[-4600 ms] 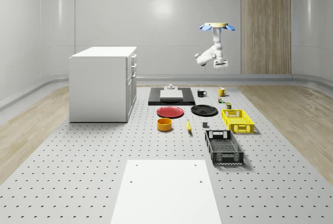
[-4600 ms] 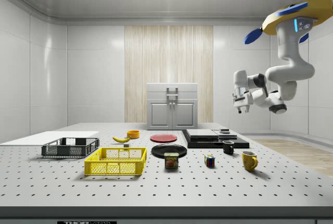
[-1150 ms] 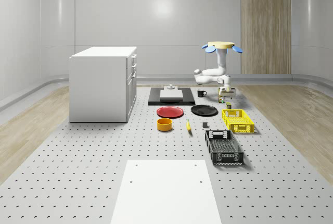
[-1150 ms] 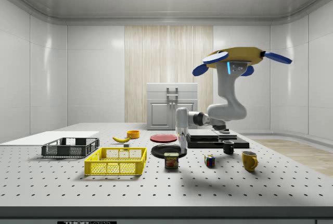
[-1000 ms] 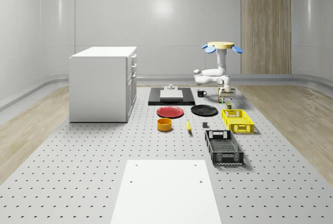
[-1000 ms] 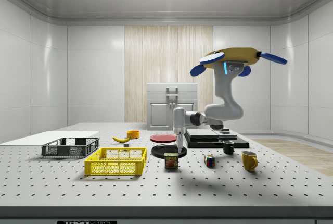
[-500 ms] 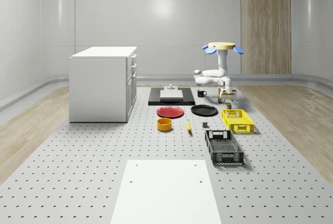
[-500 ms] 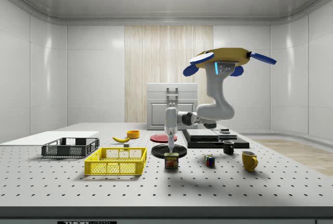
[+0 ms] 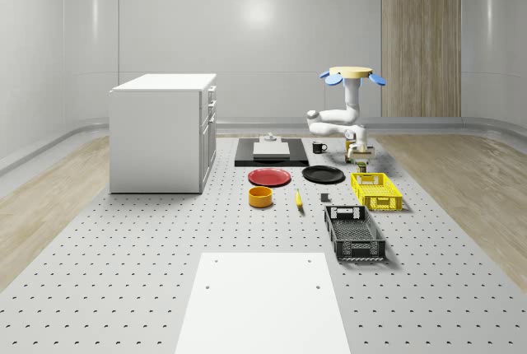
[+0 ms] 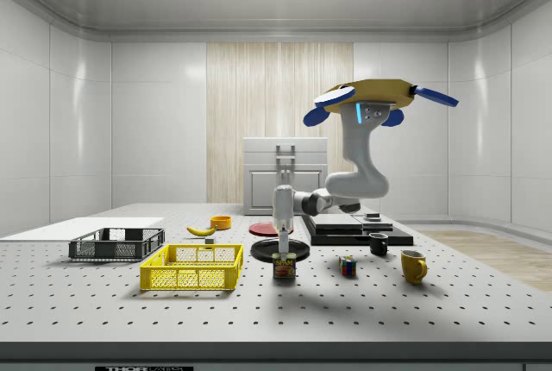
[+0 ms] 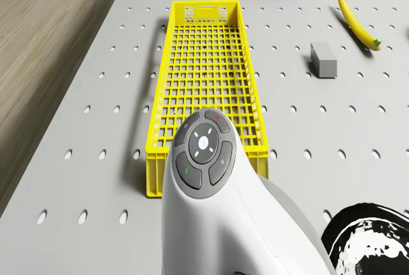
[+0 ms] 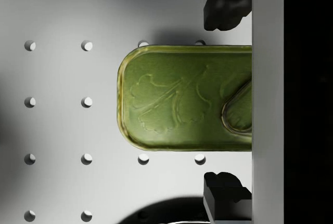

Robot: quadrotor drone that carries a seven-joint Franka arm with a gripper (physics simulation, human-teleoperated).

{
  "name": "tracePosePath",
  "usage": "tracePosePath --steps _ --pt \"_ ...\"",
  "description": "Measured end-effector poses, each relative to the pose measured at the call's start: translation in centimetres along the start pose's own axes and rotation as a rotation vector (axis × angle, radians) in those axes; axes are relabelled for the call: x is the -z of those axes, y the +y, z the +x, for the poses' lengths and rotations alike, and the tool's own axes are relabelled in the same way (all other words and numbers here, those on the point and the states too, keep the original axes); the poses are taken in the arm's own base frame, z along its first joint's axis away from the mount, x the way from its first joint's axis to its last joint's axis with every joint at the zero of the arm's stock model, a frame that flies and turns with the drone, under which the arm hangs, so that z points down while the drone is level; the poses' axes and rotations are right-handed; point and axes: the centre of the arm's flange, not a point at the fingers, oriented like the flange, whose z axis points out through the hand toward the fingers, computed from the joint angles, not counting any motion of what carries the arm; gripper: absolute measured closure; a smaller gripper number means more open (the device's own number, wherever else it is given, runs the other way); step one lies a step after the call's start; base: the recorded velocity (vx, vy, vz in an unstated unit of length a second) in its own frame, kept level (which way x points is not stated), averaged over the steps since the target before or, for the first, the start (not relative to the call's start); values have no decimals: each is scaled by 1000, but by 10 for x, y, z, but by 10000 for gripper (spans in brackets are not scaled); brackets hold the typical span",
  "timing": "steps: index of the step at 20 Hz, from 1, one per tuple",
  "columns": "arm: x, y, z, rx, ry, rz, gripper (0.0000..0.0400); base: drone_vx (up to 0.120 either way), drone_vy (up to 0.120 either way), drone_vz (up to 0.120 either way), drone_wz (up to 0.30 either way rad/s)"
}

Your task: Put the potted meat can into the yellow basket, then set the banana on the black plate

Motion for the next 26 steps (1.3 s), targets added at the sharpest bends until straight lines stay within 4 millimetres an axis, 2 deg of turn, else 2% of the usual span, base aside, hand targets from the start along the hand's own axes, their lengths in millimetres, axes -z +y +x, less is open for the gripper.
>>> tracePosePath --steps 6,14,18,26 --pt "-10 0 0 0 0 0 0 0 0 0 0" --pt "-13 0 0 0 0 0 0 0 0 0 0" --pt "-13 0 0 0 0 0 89 0 0 0 0" --pt "-12 0 0 12 4 -2 110 0 0 0 0"
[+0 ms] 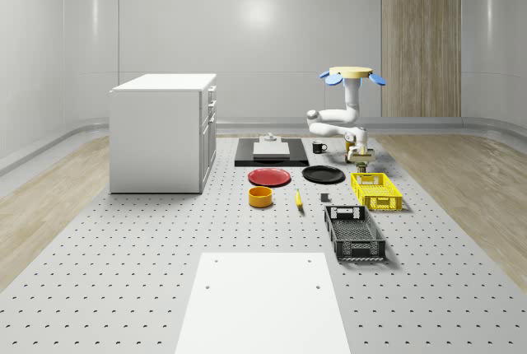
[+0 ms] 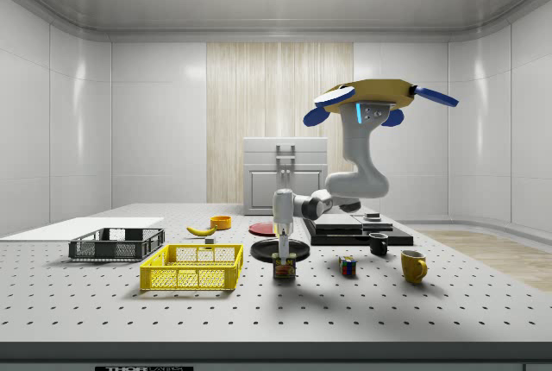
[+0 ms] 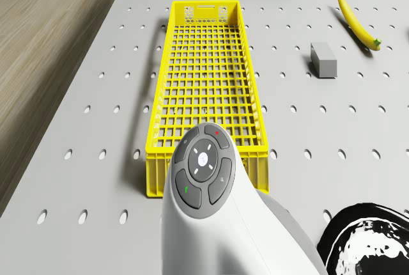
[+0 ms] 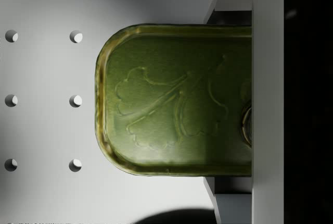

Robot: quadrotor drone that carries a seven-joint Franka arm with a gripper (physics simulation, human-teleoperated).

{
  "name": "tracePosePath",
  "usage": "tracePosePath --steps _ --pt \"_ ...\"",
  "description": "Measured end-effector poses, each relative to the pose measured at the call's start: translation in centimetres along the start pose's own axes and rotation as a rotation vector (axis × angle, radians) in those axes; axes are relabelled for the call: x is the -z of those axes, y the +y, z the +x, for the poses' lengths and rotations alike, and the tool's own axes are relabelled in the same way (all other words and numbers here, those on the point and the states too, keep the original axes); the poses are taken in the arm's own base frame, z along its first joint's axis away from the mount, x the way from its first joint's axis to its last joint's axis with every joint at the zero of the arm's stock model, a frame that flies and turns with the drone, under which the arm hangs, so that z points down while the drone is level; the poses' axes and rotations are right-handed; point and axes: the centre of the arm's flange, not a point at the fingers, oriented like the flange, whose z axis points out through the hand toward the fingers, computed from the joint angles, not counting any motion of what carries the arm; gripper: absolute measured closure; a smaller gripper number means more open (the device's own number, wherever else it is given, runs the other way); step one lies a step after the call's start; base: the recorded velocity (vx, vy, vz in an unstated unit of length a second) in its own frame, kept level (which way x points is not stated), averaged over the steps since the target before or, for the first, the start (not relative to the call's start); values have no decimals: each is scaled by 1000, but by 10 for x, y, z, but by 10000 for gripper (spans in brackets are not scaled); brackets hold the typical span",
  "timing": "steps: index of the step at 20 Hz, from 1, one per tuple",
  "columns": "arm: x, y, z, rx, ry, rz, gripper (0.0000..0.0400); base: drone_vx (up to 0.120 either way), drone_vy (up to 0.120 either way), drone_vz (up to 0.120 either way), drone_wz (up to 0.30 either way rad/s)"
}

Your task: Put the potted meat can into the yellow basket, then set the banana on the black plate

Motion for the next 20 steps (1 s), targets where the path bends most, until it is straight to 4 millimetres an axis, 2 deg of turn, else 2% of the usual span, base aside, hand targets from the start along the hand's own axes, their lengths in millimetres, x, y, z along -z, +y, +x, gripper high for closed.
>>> tracePosePath --steps 1,9,13,20 --pt "2 0 0 1 0 0 109 0 0 0 0" --pt "26 0 0 -6 2 -1 109 0 0 120 0" --pt "31 0 0 -8 2 -1 109 120 0 100 0" --pt "34 0 0 -8 2 -2 109 120 0 0 0"
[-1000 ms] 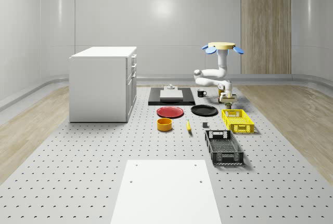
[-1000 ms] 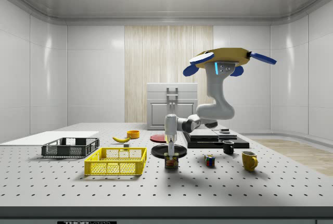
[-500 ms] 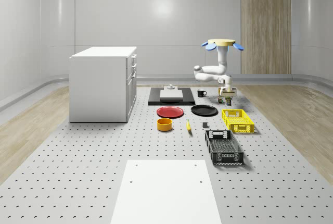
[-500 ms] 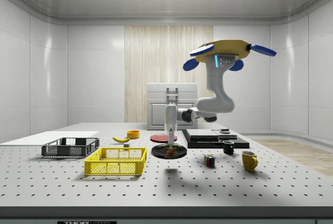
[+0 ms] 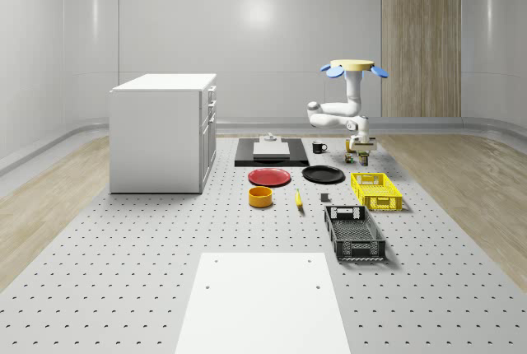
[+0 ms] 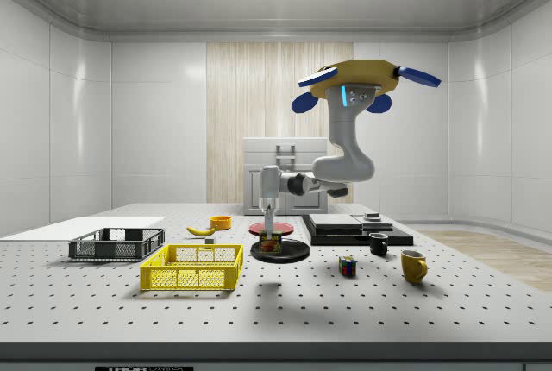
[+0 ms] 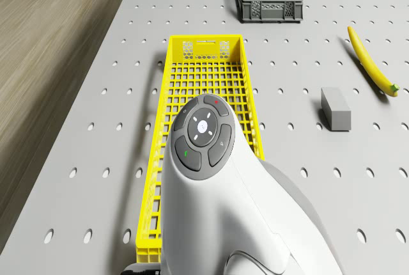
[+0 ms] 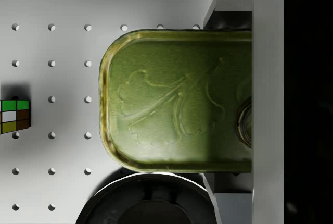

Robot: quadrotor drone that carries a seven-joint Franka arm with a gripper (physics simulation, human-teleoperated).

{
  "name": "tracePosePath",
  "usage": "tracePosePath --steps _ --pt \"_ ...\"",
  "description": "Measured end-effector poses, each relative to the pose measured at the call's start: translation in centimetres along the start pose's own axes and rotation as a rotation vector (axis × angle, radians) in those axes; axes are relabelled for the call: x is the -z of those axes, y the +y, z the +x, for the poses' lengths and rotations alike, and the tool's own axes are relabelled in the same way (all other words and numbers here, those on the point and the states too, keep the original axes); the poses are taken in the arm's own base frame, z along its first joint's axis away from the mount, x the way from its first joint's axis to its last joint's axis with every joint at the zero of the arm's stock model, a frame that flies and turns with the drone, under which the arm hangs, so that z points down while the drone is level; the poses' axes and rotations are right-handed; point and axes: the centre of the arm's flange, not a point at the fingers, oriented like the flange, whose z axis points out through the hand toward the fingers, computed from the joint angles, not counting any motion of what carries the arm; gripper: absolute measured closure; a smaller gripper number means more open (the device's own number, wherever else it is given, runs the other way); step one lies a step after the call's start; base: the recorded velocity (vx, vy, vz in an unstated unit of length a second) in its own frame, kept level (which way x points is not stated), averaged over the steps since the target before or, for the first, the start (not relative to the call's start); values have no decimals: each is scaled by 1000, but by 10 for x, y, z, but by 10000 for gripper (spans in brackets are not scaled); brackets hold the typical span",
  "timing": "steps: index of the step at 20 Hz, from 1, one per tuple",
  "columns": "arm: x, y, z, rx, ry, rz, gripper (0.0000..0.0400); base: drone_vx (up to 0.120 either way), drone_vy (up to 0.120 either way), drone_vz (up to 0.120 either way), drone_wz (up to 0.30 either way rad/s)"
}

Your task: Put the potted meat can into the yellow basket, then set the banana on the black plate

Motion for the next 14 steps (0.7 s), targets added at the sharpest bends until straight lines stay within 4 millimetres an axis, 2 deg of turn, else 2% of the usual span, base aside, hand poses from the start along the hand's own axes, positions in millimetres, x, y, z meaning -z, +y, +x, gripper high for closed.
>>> tracePosePath --steps 14 --pt "1 0 0 0 0 0 109 120 0 0 0"
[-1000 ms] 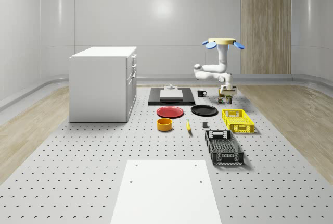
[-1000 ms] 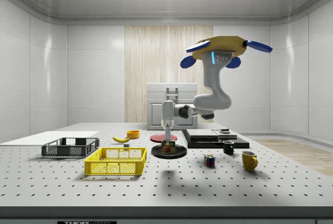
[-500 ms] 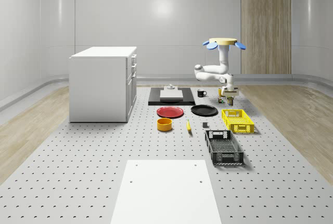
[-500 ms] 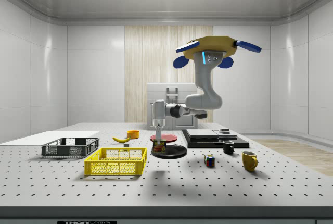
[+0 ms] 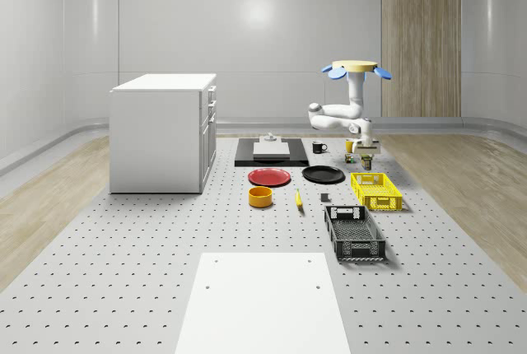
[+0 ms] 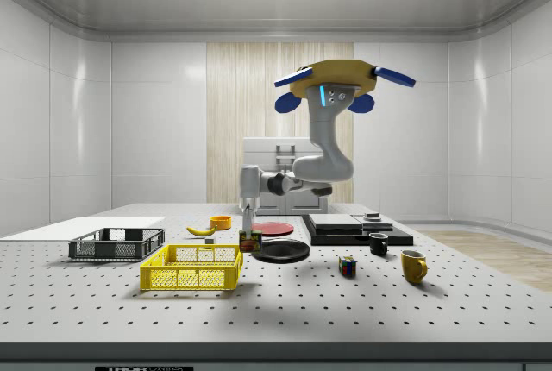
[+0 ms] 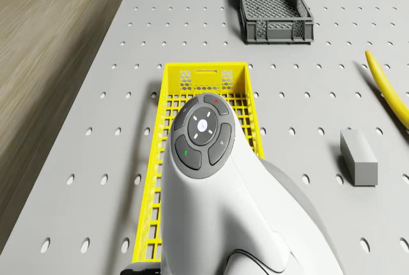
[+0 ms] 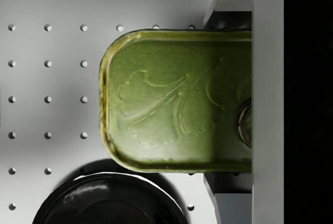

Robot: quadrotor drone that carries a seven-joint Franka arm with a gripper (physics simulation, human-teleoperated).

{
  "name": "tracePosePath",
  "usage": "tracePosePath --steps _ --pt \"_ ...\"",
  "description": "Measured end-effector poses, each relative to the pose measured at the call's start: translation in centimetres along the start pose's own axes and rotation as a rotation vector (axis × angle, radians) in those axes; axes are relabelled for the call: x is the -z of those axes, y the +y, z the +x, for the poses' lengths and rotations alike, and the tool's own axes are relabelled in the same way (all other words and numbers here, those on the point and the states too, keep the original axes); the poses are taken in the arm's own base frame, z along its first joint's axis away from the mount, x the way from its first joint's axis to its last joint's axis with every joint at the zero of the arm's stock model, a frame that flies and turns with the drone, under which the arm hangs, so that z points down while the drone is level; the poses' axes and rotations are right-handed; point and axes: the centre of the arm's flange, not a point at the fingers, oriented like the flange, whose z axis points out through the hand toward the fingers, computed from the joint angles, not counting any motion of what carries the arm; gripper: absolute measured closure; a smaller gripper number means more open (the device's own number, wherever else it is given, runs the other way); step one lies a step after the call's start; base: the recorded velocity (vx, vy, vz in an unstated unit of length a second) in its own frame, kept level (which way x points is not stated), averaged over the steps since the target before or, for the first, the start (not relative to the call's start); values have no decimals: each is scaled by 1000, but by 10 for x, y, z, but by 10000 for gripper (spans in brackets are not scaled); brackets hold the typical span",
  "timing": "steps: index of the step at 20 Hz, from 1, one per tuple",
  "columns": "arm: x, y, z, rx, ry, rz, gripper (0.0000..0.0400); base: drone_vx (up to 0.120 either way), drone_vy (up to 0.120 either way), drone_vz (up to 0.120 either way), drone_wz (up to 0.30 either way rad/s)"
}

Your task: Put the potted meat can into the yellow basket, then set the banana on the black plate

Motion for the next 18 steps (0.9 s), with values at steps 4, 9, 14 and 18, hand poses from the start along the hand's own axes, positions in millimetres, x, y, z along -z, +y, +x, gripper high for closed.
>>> tracePosePath --steps 4,9,14,18 --pt "0 0 0 0 0 0 109 120 0 0 0" --pt "0 0 0 0 0 0 109 120 0 0 0" --pt "0 0 0 0 0 0 109 120 0 0 0" --pt "0 0 0 0 0 0 109 120 0 -20 0"
